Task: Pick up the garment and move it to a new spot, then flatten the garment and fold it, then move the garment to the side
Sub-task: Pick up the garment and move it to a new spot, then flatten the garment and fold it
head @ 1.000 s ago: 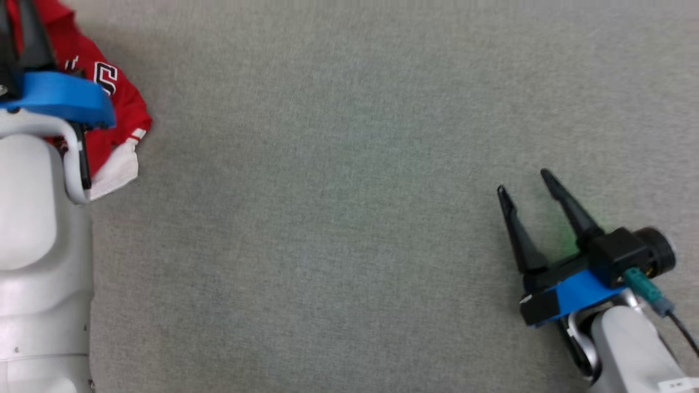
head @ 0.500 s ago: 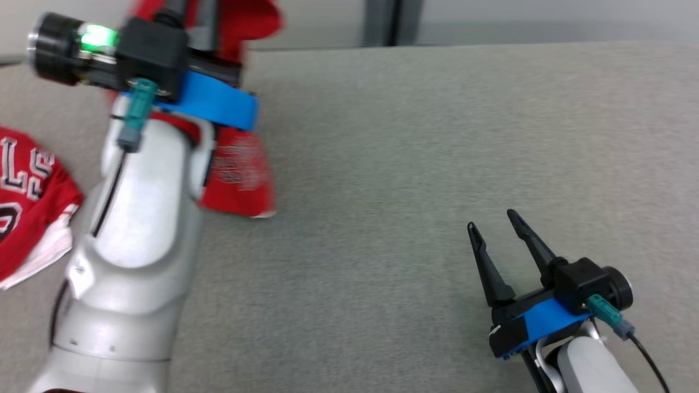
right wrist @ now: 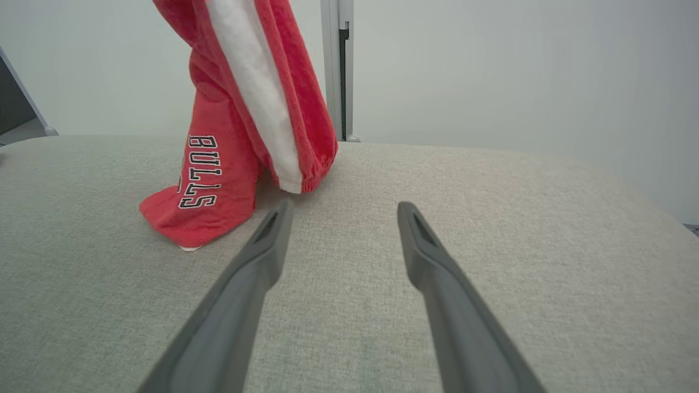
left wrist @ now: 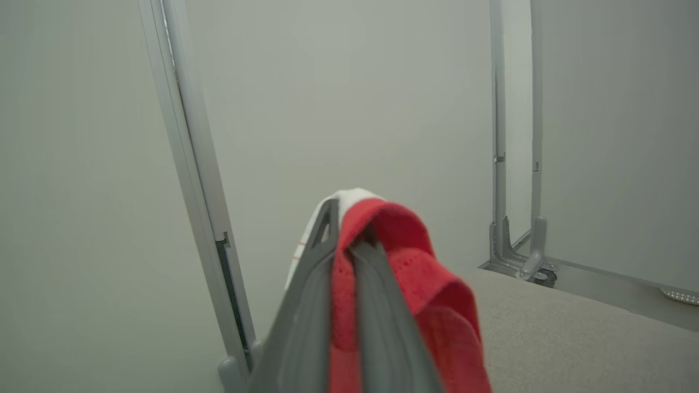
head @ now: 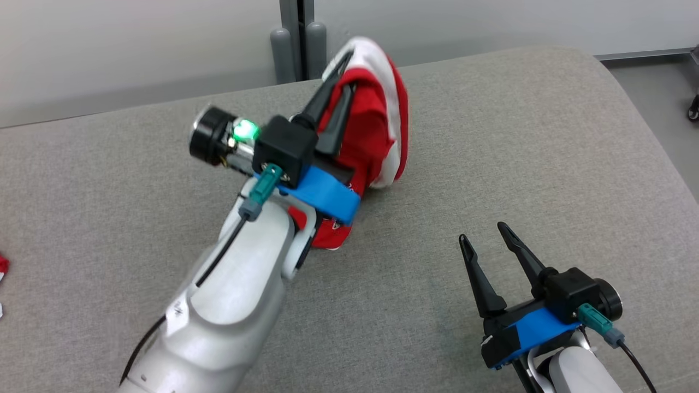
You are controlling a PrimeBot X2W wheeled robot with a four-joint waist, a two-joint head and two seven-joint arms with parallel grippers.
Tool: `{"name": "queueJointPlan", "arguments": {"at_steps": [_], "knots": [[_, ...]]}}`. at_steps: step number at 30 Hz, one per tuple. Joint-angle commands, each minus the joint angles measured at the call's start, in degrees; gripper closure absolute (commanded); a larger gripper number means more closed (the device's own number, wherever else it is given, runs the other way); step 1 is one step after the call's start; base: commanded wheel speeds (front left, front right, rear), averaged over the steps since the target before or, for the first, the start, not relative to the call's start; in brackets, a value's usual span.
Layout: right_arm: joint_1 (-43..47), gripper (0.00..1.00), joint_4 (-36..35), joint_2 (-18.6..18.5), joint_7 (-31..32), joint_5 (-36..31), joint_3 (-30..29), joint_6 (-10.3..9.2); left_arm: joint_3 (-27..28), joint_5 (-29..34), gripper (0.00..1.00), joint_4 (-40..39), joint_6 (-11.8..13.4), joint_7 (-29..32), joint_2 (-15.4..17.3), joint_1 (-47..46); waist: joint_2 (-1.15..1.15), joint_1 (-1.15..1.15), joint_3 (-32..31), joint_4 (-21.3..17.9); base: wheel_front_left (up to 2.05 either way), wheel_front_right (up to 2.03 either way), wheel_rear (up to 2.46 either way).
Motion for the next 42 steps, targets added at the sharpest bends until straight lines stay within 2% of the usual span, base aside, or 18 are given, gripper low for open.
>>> {"name": "queueJointPlan", "arguments": {"at_steps": [1,2,3,7,10,18,22,25,31,37,42], "knots": [[0.4,0.0,0.1,0.1,0.0,0.2,-0.3,0.01,-0.8,-0.5,0.82,1.7,1.3,-0.2,0.3,1.7,0.0,0.01,0.0,0.0,0.0,0.0,0.0],[0.5,0.0,0.1,0.1,0.0,0.2,-0.6,0.01,-1.0,-0.9,0.23,2.7,1.8,-0.2,0.3,2.6,0.0,0.01,0.0,0.2,0.0,0.0,0.0],[0.6,0.0,0.1,0.1,0.0,0.2,-0.8,0.01,-1.1,-0.8,0.0,3.6,2.3,-0.2,0.3,3.3,0.0,0.01,-0.1,0.4,0.0,0.0,0.0],[1.1,0.0,0.2,-0.1,0.0,-0.1,-1.8,0.01,0.0,-0.2,0.0,5.8,3.2,-0.2,0.2,7.2,0.0,0.01,-0.7,1.9,0.0,0.0,0.0],[1.3,0.0,0.2,-0.1,0.0,-0.3,-2.5,0.01,2.4,-0.2,0.0,6.4,4.0,-0.2,1.3,11.5,0.0,0.01,-1.5,3.3,0.0,0.0,0.0],[2.9,0.0,0.3,-0.4,0.0,-0.9,-3.9,0.01,12.5,-1.1,0.0,3.5,6.5,-0.2,4.0,23.4,0.0,0.01,-4.6,6.8,0.0,0.0,0.0],[4.1,0.0,0.6,-0.3,0.0,-1.2,-4.5,0.01,17.6,-0.9,0.0,1.5,7.0,-0.2,4.1,28.8,0.0,0.01,-6.6,8.0,0.0,0.0,0.0],[5.3,0.0,0.7,-0.2,0.0,-1.3,-4.9,0.01,21.7,-0.1,0.0,-0.7,6.6,-0.2,3.5,33.4,0.0,0.01,-8.4,8.7,0.0,0.0,0.0],[6.9,0.0,0.9,0.1,0.0,-1.7,-5.3,0.01,25.4,1.4,0.0,-3.3,6.0,-0.2,2.0,38.3,0.0,0.01,-10.1,8.9,0.0,0.0,0.0],[8.1,0.0,1.7,0.4,0.0,-2.0,-5.6,0.01,26.8,2.3,0.0,-4.2,4.9,-0.2,0.7,42.5,0.0,0.01,-10.6,8.9,0.0,0.0,0.0],[7.8,0.0,2.6,0.1,0.0,-2.7,-6.7,0.01,26.1,2.9,0.0,-4.2,4.0,-0.2,0.2,41.6,0.0,0.01,-9.4,10.0,0.0,0.0,0.0]]}}
